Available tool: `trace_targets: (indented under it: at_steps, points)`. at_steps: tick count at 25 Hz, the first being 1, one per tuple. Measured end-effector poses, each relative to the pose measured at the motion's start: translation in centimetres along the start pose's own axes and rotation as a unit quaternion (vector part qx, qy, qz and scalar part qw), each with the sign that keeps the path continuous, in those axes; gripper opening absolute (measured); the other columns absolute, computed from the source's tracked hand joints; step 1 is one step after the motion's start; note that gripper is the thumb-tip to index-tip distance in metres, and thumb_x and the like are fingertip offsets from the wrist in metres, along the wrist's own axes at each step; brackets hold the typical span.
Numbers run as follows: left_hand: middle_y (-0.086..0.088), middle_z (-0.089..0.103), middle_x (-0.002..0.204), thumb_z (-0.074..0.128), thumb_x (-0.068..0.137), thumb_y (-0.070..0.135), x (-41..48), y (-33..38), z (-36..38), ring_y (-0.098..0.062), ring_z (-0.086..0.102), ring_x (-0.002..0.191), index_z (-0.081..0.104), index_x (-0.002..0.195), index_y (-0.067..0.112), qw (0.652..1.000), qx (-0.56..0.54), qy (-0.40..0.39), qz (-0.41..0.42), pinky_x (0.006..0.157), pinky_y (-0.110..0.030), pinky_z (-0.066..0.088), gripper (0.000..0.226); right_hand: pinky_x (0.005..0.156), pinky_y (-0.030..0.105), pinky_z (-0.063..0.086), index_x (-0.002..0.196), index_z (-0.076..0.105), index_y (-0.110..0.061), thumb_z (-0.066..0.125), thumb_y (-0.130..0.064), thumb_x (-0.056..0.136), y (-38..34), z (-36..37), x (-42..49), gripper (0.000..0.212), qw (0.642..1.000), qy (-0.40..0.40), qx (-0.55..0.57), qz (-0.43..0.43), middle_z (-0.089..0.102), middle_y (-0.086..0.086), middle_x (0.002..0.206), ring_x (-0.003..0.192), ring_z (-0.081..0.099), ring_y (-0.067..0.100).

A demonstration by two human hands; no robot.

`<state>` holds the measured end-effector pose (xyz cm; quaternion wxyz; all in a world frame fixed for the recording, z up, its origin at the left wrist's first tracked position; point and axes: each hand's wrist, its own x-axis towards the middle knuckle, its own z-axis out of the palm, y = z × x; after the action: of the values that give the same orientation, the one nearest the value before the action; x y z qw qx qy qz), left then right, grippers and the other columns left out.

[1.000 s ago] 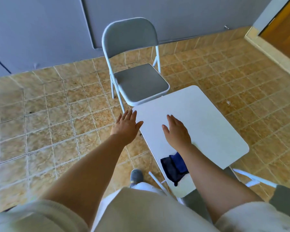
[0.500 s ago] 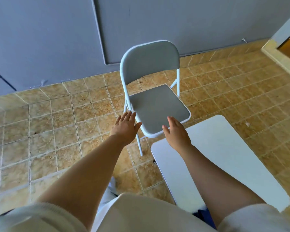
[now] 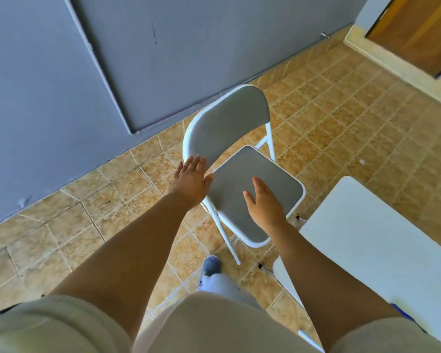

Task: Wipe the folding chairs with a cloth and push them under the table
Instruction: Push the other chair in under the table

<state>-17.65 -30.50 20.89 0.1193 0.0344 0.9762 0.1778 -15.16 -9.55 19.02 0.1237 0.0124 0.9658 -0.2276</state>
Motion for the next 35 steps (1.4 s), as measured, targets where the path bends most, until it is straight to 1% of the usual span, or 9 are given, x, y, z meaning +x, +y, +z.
trace_targets:
  at_steps: [5,9,15,19,22,25,29,32,35]
  points:
    - [-0.003,0.004,0.162,0.021,0.102,0.042,8.2,-3.1,-2.9,-0.016,-0.004,0.148,0.009,0.153,0.017,0.999,0.019,-0.005,0.029,0.121,-0.036,-0.003,0.058,0.114,0.03,0.018,0.151,0.019,-0.013,0.036,-0.039,0.1,-3.8,0.7,8.0,0.059,1.0,0.008,0.011,0.018,0.02,0.006,0.158,0.144,0.02,0.02]
    - [-0.001,0.002,0.162,0.019,0.103,0.042,13.8,-4.8,-5.8,-0.016,-0.005,0.148,0.007,0.154,0.019,0.997,0.043,-0.014,0.056,0.12,-0.034,-0.005,0.057,0.114,0.03,0.016,0.151,0.015,-0.015,0.035,-0.04,0.1,-6.9,0.2,12.8,0.061,0.999,-0.012,0.039,0.036,0.016,0.004,0.159,0.145,0.017,0.019]
    - [-0.002,0.003,0.162,0.018,0.103,0.041,24.8,-6.0,-8.0,-0.018,-0.003,0.149,0.006,0.154,0.018,0.99,0.052,-0.052,0.124,0.121,-0.037,-0.003,0.056,0.115,0.033,0.019,0.152,0.012,-0.019,0.037,-0.045,0.098,-10.5,1.4,18.9,0.064,0.988,0.032,0.112,0.097,0.014,-0.003,0.159,0.145,0.018,0.016]
    - [-0.005,0.007,0.161,0.022,0.104,0.035,31.9,-6.0,-7.9,-0.021,0.002,0.149,0.008,0.153,0.015,0.971,0.051,-0.082,0.22,0.12,-0.038,0.001,0.055,0.115,0.033,0.02,0.152,0.01,-0.023,0.035,-0.051,0.097,-14.2,3.4,22.0,0.067,0.967,0.105,0.165,0.166,0.012,-0.006,0.16,0.144,0.018,0.013]
    - [-0.006,0.006,0.161,0.024,0.104,0.033,36.1,-5.4,-7.7,-0.021,0.003,0.149,0.007,0.153,0.014,0.949,0.048,-0.115,0.29,0.121,-0.038,0.002,0.056,0.117,0.029,0.015,0.152,0.009,-0.021,0.035,-0.052,0.097,-18.0,5.1,24.0,0.068,0.944,0.175,0.186,0.21,0.01,-0.005,0.16,0.146,0.012,0.01]
    - [-0.005,0.004,0.162,0.024,0.104,0.034,38.6,-4.0,-7.3,-0.02,0.001,0.149,0.006,0.153,0.014,0.928,0.035,-0.134,0.346,0.121,-0.037,0.002,0.056,0.118,0.028,0.014,0.152,0.008,-0.02,0.035,-0.053,0.096,-20.5,6.6,25.6,0.07,0.923,0.23,0.18,0.25,0.007,-0.006,0.16,0.146,0.009,0.008]
    - [-0.002,-0.003,0.162,0.023,0.103,0.036,41.0,-2.9,-6.3,-0.017,-0.004,0.149,-0.001,0.153,0.016,0.901,0.053,-0.159,0.4,0.121,-0.036,0.001,0.059,0.114,0.024,0.015,0.152,0.003,-0.022,0.035,-0.049,0.098,-21.5,7.6,27.6,0.068,0.909,0.268,0.145,0.283,0.004,-0.007,0.16,0.146,0.008,0.007]
    - [-0.001,-0.007,0.161,0.021,0.103,0.04,42.2,-2.8,-5.5,-0.014,-0.007,0.148,-0.003,0.153,0.018,0.889,0.052,-0.157,0.426,0.121,-0.036,-0.001,0.06,0.113,0.025,0.021,0.152,0.007,-0.019,0.034,-0.045,0.098,-21.2,8.0,28.6,0.065,0.898,0.297,0.104,0.309,0.011,-0.004,0.16,0.145,0.017,0.011]
    - [-0.001,-0.009,0.161,0.019,0.102,0.041,42.7,-2.7,-5.0,-0.012,-0.009,0.148,-0.005,0.153,0.018,0.883,0.046,-0.146,0.444,0.121,-0.034,-0.003,0.061,0.113,0.022,0.019,0.151,0.014,-0.014,0.032,-0.043,0.098,-20.9,8.0,29.0,0.063,0.891,0.313,0.063,0.321,0.02,0.002,0.158,0.144,0.022,0.013]
